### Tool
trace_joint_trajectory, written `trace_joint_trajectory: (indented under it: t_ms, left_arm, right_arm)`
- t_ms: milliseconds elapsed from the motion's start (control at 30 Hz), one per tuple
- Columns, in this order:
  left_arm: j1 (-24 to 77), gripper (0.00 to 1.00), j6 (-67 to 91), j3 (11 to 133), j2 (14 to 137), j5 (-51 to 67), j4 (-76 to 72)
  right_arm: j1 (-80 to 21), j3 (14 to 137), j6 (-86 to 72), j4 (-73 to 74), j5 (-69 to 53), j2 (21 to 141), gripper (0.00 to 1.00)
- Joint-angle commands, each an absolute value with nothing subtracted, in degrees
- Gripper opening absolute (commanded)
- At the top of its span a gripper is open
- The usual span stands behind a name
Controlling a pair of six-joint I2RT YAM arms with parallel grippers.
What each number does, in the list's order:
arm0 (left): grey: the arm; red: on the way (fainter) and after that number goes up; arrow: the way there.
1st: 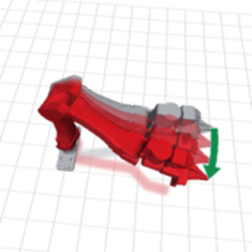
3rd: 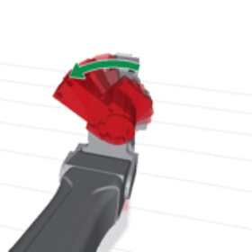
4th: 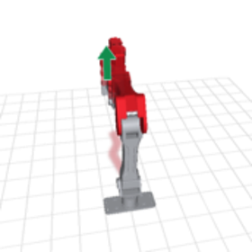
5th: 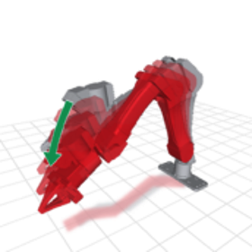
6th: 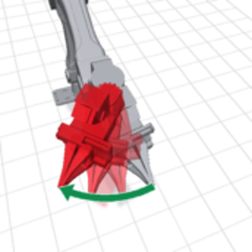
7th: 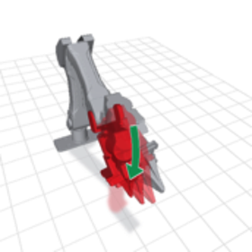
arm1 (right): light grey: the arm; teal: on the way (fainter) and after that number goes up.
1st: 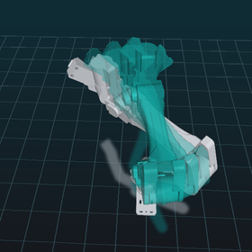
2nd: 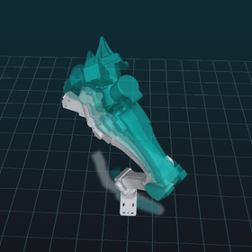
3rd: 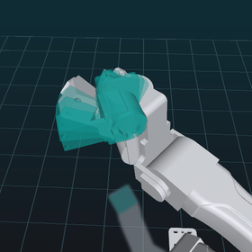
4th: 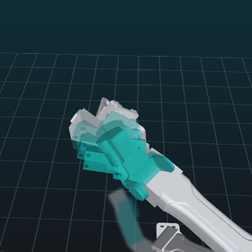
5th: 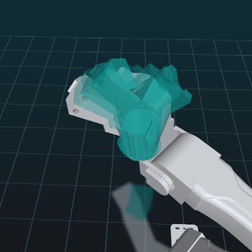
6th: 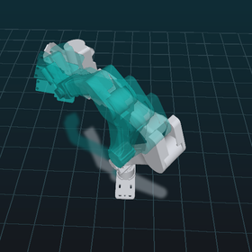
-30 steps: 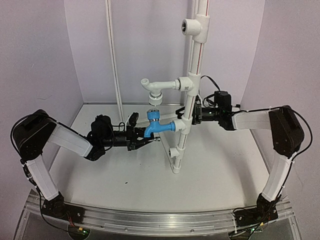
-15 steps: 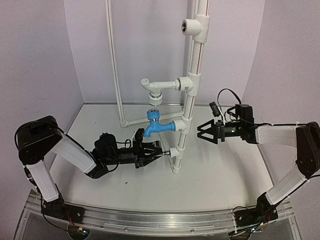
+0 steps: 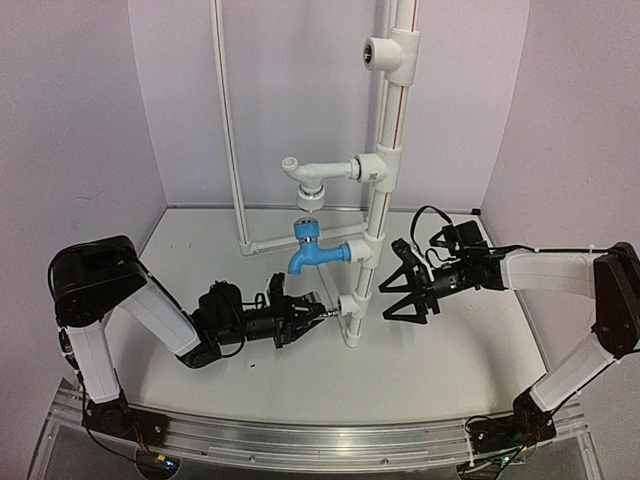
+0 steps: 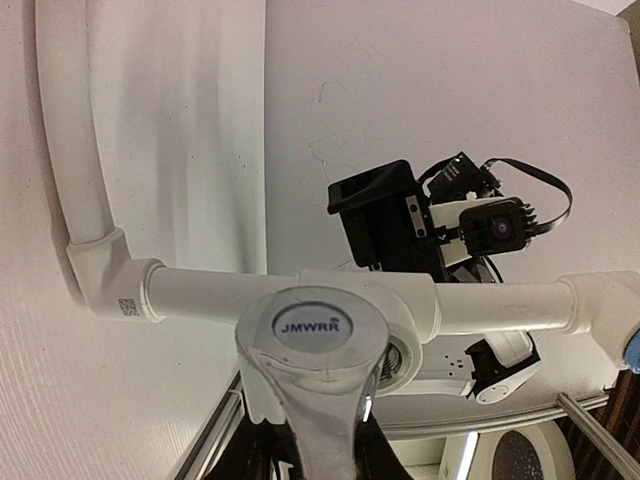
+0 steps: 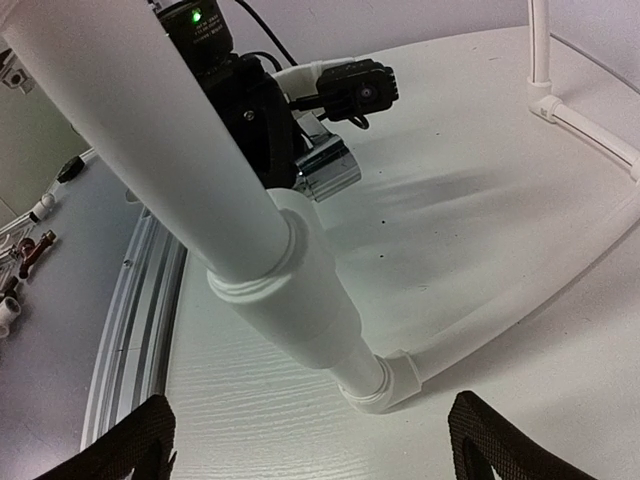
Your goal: Install the water faucets
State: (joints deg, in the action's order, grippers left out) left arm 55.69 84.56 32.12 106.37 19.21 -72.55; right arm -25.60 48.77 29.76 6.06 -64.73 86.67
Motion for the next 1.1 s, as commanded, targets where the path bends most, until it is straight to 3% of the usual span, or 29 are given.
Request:
trace_joint_trajectory:
  t_ms: [0,267,633,733,900,1067]
  left_arm:
    - [56.79,0.00,84.73,33.19,106.29,18.12,-85.87]
    - [56.93,0.00,83.28,31.99,104.17,17.80,-85.95]
    - [57.34,0.00,83.15,32.31,104.05,17.77,-85.92]
    - [57.44,0.00,82.96,32.26,103.83,17.66,-85.91]
    - [57.55,0.00,82.50,31.49,102.58,17.06,-85.92]
    - [57.49,0.00,82.70,29.97,100.90,15.05,-86.04]
  right_arm:
    - [-28.24,50.86,25.62,2.35,-64.36,85.25,0.92]
    - [-28.41,54.60,12.50,-8.67,-66.10,84.76,0.91]
    - [-30.82,53.34,8.18,-14.83,-67.97,83.79,0.85]
    - [-31.53,52.68,5.60,-18.61,-67.09,84.32,0.75]
    - [-31.73,52.71,-0.90,-26.25,-65.85,85.97,0.48]
    - [-31.76,53.24,-5.21,-32.26,-65.59,88.54,0.35]
